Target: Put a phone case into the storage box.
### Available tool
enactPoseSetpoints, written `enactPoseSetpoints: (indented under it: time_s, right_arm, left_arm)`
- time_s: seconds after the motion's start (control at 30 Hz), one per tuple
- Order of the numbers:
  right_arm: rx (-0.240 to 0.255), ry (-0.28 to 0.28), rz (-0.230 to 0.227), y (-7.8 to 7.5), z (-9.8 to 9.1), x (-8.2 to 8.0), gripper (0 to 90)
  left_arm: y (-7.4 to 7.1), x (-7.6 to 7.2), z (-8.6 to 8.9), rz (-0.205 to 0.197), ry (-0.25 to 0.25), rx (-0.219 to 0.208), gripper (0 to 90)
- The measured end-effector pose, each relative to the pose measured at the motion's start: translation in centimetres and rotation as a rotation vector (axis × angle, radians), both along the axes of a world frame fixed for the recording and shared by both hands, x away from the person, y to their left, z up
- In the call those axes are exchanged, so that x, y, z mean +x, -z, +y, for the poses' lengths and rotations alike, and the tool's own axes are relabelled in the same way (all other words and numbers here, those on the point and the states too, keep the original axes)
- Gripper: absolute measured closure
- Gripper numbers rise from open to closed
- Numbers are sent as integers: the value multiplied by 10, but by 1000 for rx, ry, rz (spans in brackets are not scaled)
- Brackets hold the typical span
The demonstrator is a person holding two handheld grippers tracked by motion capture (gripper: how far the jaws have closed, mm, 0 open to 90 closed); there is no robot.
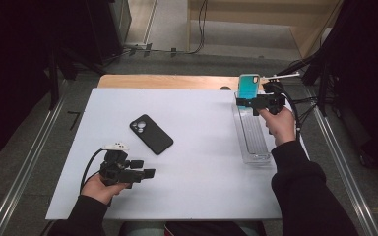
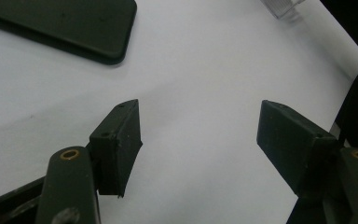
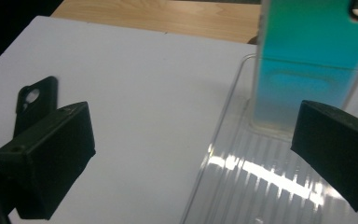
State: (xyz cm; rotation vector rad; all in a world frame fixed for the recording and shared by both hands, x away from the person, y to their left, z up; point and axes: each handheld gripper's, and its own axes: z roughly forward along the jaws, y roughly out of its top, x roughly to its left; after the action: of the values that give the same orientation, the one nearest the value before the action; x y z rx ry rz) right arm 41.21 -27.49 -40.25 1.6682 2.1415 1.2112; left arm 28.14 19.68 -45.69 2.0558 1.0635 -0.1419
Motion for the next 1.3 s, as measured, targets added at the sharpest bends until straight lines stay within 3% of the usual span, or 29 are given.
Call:
enactPoseSetpoints:
  time_s: [0.33, 0.4, 0.8, 0.93, 1.03, 1.3]
  right_arm:
    - [4, -83, 10, 3, 14, -25, 0]
    - [1, -83, 8, 4, 16, -30, 57]
    - [1, -187, 1, 13, 29, -57, 57]
    - [8, -216, -6, 13, 33, -67, 58]
    - [16, -233, -6, 14, 36, -76, 119]
    - [19, -314, 0, 18, 41, -94, 121]
  left_arm:
    - [-1, 2, 1, 19, -4, -5, 307]
    - [-1, 2, 2, 22, -5, -2, 307]
    - [-2, 4, 2, 24, -2, -5, 307]
    - [-2, 4, 2, 16, 4, -5, 307]
    - [-2, 3, 2, 0, 19, -2, 306]
    - [-2, 3, 1, -13, 18, -1, 284]
